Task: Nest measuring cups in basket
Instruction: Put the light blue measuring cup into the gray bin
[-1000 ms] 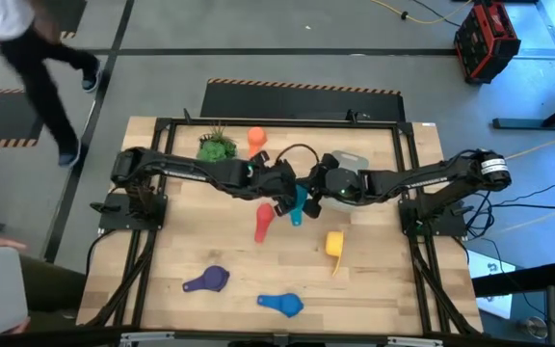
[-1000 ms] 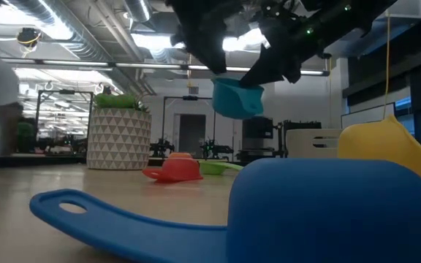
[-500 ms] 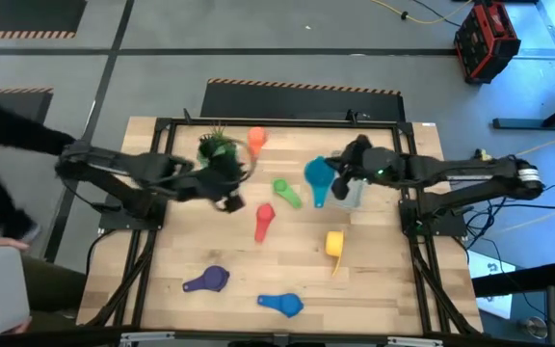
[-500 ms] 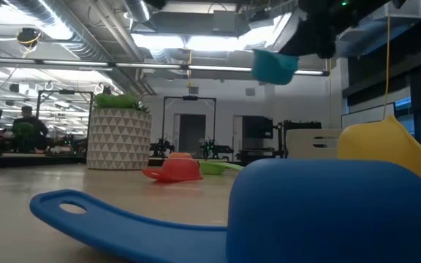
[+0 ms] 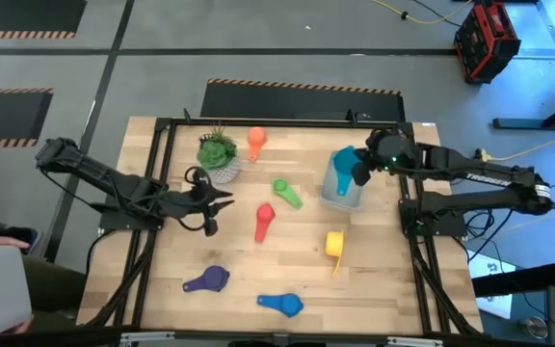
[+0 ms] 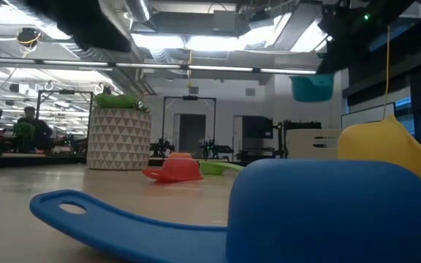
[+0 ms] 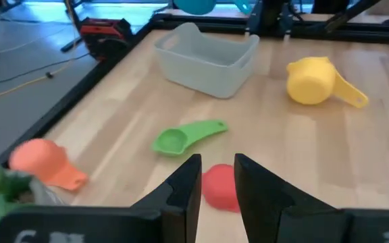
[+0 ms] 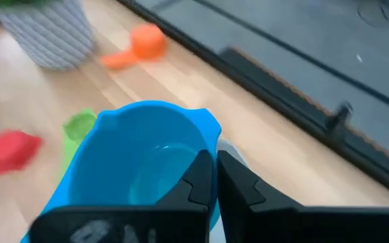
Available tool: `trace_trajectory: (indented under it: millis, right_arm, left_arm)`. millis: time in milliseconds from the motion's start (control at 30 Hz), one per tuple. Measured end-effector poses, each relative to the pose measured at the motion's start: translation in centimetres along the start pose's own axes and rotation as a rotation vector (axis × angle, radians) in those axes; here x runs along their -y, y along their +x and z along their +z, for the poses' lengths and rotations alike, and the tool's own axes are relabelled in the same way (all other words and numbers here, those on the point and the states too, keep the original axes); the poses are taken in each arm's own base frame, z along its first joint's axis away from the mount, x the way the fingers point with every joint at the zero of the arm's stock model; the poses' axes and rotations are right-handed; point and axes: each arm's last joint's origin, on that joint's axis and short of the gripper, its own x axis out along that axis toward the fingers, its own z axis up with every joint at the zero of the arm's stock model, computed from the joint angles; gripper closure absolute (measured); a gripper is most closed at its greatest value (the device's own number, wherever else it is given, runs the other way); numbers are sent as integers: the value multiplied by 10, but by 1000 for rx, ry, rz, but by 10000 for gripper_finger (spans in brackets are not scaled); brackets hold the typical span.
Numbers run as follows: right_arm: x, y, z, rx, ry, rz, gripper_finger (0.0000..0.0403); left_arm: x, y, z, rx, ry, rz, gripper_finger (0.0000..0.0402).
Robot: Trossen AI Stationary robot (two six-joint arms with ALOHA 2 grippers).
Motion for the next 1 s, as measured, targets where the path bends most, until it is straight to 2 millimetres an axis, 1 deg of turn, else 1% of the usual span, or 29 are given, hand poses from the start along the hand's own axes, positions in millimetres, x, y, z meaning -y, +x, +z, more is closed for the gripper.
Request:
trace_trajectory:
  millis: [133, 267, 433, 700, 833, 1000]
  right_arm:
    - [5, 5, -1, -36, 27, -27, 390]
    - [8, 10, -4, -58, 34, -50, 390]
    - [11, 25, -24, -113, 23, -78, 390]
    - [17, 48, -46, -83, 37, -95, 390]
    - [19, 58, -56, -49, 64, -69, 390]
    - [19, 69, -73, -43, 100, -21, 390]
  left_arm:
    - [0, 4, -12, 11, -10, -6, 319]
    - [0, 6, -17, 2, -3, -2, 319]
    - [0, 6, -16, 10, -9, -4, 319]
    - [0, 6, -16, 11, -10, -5, 319]
    - [0, 6, -15, 12, -11, -5, 319]
    - [0, 6, -15, 12, -11, -5, 319]
